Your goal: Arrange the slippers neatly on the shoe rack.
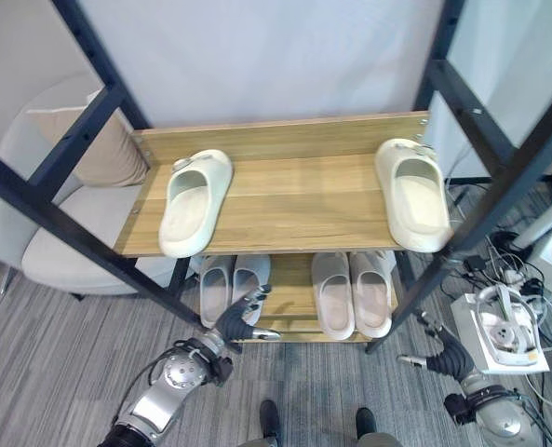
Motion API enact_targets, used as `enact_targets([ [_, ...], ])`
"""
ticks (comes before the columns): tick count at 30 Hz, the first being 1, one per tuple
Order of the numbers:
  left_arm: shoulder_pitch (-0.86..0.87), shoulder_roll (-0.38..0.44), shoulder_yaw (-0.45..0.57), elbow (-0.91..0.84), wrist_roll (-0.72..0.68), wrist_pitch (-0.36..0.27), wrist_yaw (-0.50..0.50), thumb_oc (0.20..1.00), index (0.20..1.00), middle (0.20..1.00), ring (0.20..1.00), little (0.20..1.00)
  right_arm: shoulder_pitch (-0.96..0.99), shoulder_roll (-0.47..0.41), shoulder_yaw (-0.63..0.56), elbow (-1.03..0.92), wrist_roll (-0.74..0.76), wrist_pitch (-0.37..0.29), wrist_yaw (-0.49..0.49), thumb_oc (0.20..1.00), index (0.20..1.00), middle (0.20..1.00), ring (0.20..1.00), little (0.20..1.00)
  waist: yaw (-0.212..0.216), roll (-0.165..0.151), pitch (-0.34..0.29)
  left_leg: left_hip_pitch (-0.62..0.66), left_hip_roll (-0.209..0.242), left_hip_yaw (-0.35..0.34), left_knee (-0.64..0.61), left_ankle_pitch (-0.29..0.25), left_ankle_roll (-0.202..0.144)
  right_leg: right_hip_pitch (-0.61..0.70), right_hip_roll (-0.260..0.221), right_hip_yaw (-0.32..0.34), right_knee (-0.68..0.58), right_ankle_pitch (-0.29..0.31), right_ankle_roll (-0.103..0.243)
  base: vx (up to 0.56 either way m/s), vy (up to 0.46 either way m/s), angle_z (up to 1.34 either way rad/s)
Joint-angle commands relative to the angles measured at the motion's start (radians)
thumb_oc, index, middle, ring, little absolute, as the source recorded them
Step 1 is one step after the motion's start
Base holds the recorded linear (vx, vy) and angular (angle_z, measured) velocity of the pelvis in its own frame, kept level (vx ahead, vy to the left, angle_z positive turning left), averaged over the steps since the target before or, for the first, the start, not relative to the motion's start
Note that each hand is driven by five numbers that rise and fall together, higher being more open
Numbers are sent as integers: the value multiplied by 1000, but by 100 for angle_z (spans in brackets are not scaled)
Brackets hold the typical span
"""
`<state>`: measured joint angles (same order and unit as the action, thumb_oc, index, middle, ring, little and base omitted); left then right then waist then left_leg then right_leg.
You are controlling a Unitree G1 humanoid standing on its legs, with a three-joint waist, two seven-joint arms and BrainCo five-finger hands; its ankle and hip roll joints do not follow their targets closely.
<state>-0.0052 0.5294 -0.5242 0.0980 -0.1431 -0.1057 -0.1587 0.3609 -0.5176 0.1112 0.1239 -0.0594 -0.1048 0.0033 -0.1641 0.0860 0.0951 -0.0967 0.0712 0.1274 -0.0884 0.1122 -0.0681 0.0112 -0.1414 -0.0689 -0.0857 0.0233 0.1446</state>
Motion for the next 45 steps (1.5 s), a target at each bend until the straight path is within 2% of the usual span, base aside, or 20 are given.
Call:
enact_targets([
  [1, -222, 14, -99, -32, 61, -44, -73, 1000, 1000, 1000, 1000, 1000, -62, -2, 35, -44, 3, -30, -13, 1000, 1000, 1000, 1000, 1000, -31, -38, 33, 99, 40, 24, 1, -132, -33, -42, -56, 1, 13, 7, 63, 11, -37, -26],
  [6, -394, -48, -241, -73, 59, -48, -107, 1000, 1000, 1000, 1000, 1000, -91, 13, 71, -13, 14, -28, -24, 1000, 1000, 1000, 1000, 1000, -55, -27, 41, 110, 46, 31, 1, -137, -34, -41, -49, 16, 15, 1, 61, 5, -36, -18],
  [12, -522, -125, -267, -179, -49, -63, -82, 1000, 1000, 1000, 1000, 1000, -107, 48, 96, 20, 41, -26, -50, 1000, 1000, 1000, 1000, 1000, -67, -21, 48, 118, 49, 34, 1, -136, -37, -36, -45, 23, 13, -4, 58, -3, -25, -1],
  [16, -554, -135, -147, -344, -201, -106, 0, 1000, 1000, 1000, 1000, 1000, -95, 87, 97, 35, 82, -40, -70, 1000, 1000, 1000, 1000, 1000, -52, -23, 50, 116, 51, 26, 1, -129, -41, -25, -43, 13, 7, -6, 54, -4, -54, 1],
  [18, -558, -132, -117, -368, -213, -113, 23, 1000, 1000, 1000, 1000, 1000, -94, 96, 101, 38, 91, -41, -71, 1000, 1000, 1000, 1000, 1000, -48, -24, 49, 116, 52, 25, 1, -127, -42, -22, -42, 9, 6, -7, 53, 4, -34, 3],
  [21, -576, -128, -3, -436, -224, -150, 107, 1000, 1000, 1000, 1000, 1000, -87, 115, 104, 46, 115, -45, -73, 1000, 1000, 1000, 1000, 1000, -28, -31, 44, 113, 53, 15, 1, -123, -44, -13, -41, -1, 3, -11, 49, 14, -57, 9],
  [22, -587, -112, 77, -469, -175, -176, 179, 1000, 1000, 1000, 1000, 1000, -86, 123, 105, 52, 129, -51, -74, 1000, 1000, 1000, 1000, 1000, -14, -35, 40, 114, 53, 9, 1, -123, -46, -5, -39, -9, 0, -14, 47, 26, -59, 18],
  [23, -584, -111, 78, -472, -173, -174, 180, 1000, 1000, 1000, 1000, 1000, -87, 123, 107, 53, 129, -52, -74, 1000, 1000, 1000, 1000, 1000, -17, -35, 41, 115, 53, 8, 1, -123, -46, -3, -39, -10, 0, -14, 47, 31, -56, 15],
  [25, -608, -68, 179, -449, -26, -203, 304, 1000, 1000, 1000, 1000, 1000, -80, 125, 115, 60, 148, -65, -68, 1000, 1000, 1000, 1000, 1000, 0, -41, 34, 118, 54, 3, 1, -122, -49, 7, -37, -15, -2, -18, 45, 36, -46, 11],
  [26, -609, -67, 178, -449, -22, -203, 308, 1000, 1000, 1000, 1000, 1000, -81, 125, 116, 61, 148, -66, -68, 1000, 1000, 1000, 1000, 1000, -2, -42, 35, 119, 54, 2, 1, -122, -49, 9, -37, -16, -2, -19, 45, 46, -46, 13],
  [27, -630, -12, 220, -428, 149, -206, 400, 1000, 1000, 1000, 1000, 1000, -77, 119, 121, 69, 153, -77, -66, 1000, 1000, 1000, 1000, 1000, 4, -44, 31, 124, 56, 2, 1, -124, -51, 15, -36, -17, -2, -22, 46, 23, -18, 14],
  [28, -630, -12, 220, -428, 150, -206, 400, 1000, 1000, 1000, 1000, 1000, -77, 119, 121, 69, 153, -77, -66, 1000, 1000, 1000, 1000, 1000, 4, -44, 31, 123, 56, 1, 1, -124, -51, 14, -36, -17, -2, -21, 46, 39, -26, 11],
  [31, -690, 121, 236, -385, 432, -180, 503, 1000, 1000, 1000, 1000, 1000, -73, 99, 139, 82, 149, -96, -71, 1000, 1000, 1000, 1000, 1000, 8, -43, 21, 128, 57, 1, 1, -126, -55, 18, -36, -18, -2, -22, 49, 36, -17, 6],
  [34, -730, 252, 225, -335, 631, -139, 581, 1000, 1000, 1000, 1000, 1000, -66, 79, 147, 76, 149, -112, -74, 1000, 1000, 1000, 1000, 1000, 10, -39, 15, 133, 57, 2, 1, -129, -56, 19, -38, -23, -2, -21, 54, 24, -9, 1],
  [35, -737, 344, 217, -291, 734, -104, 618, 1000, 1000, 1000, 1000, 1000, -59, 65, 147, 70, 150, -119, -76, 1000, 1000, 1000, 1000, 1000, 10, -37, 11, 135, 58, 6, 1, -131, -57, 19, -39, -24, -2, -21, 56, 0, 0, 0],
  [36, -738, 344, 216, -290, 734, -104, 619, 1000, 1000, 1000, 1000, 1000, -59, 66, 147, 70, 150, -119, -76, 1000, 1000, 1000, 1000, 1000, 10, -38, 11, 135, 58, 6, 1, -131, -57, 19, -39, -24, -2, -21, 56, 36, -15, 0],
  [37, -741, 432, 210, -235, 821, -64, 636, 1000, 1000, 1000, 1000, 1000, -46, 52, 141, 60, 155, -126, -74, 1000, 1000, 1000, 1000, 1000, 10, -33, 6, 138, 60, 10, 1, -132, -60, 19, -40, -27, -2, -19, 59, 30, -8, -2],
  [40, -720, 521, 216, -164, 898, -22, 649, 1000, 1000, 1000, 1000, 1000, -29, 41, 132, 51, 154, -128, -70, 1000, 1000, 1000, 1000, 1000, 10, -30, 4, 142, 59, 14, 1, -133, -62, 19, -40, -25, -2, -17, 62, 24, -8, -5],
  [43, -644, 590, 272, -85, 941, 25, 650, 1000, 1000, 1000, 1000, 1000, -13, 33, 121, 42, 152, -128, -72, 1000, 1000, 1000, 1000, 1000, 6, -28, 2, 145, 60, 21, 1, -134, -63, 13, -41, -18, -2, -12, 64, 22, -6, -8],
  [45, -582, 598, 328, -43, 939, 49, 644, 1000, 1000, 1000, 1000, 1000, -7, 45, 110, 46, 151, -126, -77, 1000, 1000, 1000, 1000, 1000, 12, -30, 3, 146, 60, 23, 1, -134, -63, 13, -41, -17, -2, -12, 64, 25, -10, -18],
])
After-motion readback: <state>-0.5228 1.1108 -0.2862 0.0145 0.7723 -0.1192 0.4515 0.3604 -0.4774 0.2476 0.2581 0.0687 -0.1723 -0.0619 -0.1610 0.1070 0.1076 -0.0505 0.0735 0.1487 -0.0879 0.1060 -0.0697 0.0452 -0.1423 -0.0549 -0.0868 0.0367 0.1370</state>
